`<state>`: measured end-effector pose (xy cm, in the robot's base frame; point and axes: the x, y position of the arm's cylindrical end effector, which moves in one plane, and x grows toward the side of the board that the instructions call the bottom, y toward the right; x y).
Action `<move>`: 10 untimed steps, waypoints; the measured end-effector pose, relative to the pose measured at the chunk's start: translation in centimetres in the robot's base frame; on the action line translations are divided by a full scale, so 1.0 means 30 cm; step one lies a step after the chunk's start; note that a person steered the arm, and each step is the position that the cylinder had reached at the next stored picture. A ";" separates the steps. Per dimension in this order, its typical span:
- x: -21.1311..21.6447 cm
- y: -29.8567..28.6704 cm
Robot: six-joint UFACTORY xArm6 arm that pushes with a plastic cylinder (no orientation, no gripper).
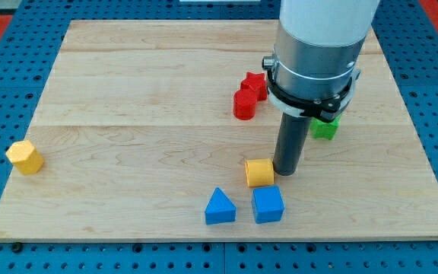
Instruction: Separate yellow heart from the blue blocks
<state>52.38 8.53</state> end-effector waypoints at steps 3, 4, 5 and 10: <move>0.015 -0.191; 0.005 -0.064; 0.115 -0.129; -0.016 -0.174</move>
<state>51.90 3.30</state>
